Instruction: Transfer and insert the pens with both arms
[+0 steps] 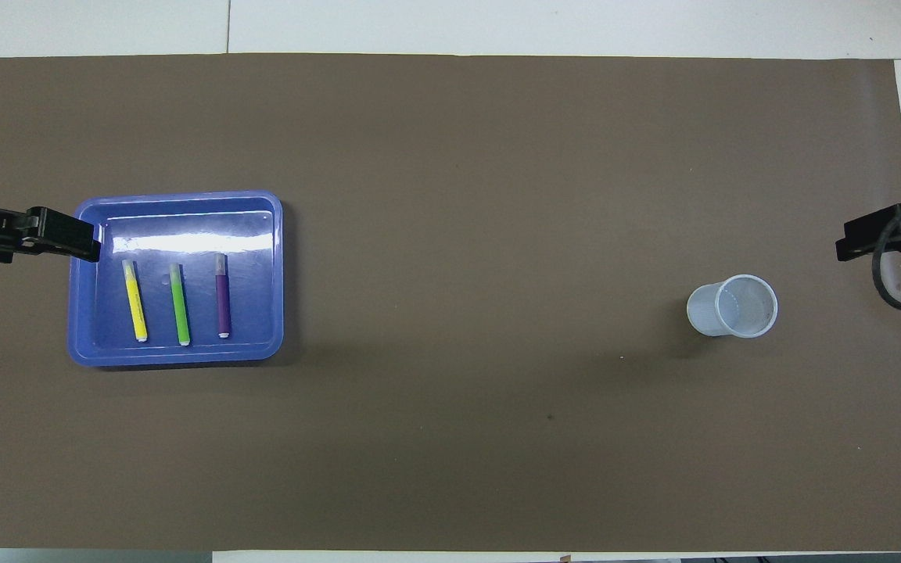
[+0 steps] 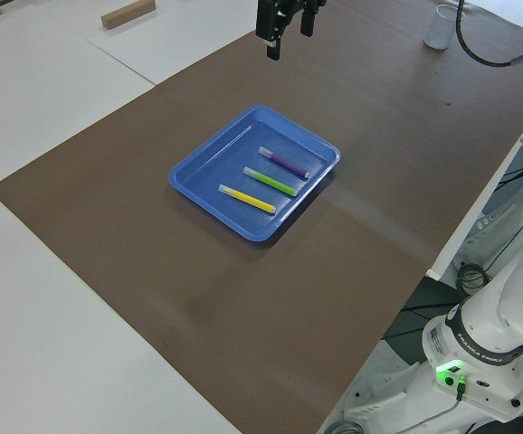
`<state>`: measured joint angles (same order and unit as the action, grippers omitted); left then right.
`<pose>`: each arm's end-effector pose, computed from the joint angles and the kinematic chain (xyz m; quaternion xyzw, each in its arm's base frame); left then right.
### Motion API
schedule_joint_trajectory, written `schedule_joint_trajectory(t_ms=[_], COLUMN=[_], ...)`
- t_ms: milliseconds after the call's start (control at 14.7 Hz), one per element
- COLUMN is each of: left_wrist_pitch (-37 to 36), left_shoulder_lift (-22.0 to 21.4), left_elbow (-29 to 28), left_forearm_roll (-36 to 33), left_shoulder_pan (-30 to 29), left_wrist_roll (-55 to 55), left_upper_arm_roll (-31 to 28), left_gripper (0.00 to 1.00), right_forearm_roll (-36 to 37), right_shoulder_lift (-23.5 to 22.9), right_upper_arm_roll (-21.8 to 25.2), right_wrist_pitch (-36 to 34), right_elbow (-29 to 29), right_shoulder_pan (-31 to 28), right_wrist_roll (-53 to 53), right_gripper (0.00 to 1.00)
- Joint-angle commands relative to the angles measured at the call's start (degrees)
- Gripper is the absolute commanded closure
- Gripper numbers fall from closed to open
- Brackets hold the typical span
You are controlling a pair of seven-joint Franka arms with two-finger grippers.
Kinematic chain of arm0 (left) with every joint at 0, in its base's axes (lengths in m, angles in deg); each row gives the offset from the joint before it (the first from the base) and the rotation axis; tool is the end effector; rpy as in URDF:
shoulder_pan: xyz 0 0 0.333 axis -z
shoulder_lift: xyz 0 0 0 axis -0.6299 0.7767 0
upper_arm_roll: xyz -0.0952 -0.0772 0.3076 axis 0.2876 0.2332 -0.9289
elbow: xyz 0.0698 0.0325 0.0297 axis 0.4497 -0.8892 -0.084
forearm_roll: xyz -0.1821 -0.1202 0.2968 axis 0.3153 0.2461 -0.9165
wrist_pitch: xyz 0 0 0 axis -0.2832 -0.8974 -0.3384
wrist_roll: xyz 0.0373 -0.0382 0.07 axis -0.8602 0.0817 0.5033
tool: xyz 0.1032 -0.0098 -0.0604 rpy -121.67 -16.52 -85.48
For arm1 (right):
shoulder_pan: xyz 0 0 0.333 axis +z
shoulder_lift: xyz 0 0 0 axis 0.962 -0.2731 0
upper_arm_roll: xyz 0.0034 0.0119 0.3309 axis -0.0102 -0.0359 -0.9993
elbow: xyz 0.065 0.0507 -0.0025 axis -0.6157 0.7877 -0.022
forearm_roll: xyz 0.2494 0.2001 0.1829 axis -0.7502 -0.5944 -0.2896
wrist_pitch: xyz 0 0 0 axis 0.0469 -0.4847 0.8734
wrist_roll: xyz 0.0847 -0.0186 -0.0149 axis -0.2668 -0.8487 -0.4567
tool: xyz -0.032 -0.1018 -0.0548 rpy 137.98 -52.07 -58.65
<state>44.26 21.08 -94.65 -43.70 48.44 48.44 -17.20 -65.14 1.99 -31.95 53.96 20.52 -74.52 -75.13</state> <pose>0.5190 -0.0523 0.6094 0.9986 -0.0401 -0.0295 0.0160 0.5209 -0.0403 0.6061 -0.9987 0.0249 0.0429 0.0075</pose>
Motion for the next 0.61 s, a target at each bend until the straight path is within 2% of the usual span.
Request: schedule_joint_trajectory(t_ms=[0,543], left_wrist_pitch=[1.17,1.26], left_shoulder_lift=[-1.11,-1.02], left_elbow=[-1.80,-1.72], left_forearm_roll=[-0.45,-0.54], left_shoulder_pan=[0.01,0.18], left_wrist_roll=[-0.44,-0.44], left_upper_arm_roll=[0.13,0.13], left_gripper=[0.00,0.00], right_forearm_roll=[-0.80,-0.80], right_shoulder_lift=[0.85,0.85], right_upper_arm_roll=[-0.34,-0.34], right_wrist_pitch=[-0.75,-0.75], right_elbow=[0.60,0.60], right_shoulder_pan=[-0.77,-0.77], right_wrist_roll=[-1.27,-1.27], right_gripper=[0.00,0.00])
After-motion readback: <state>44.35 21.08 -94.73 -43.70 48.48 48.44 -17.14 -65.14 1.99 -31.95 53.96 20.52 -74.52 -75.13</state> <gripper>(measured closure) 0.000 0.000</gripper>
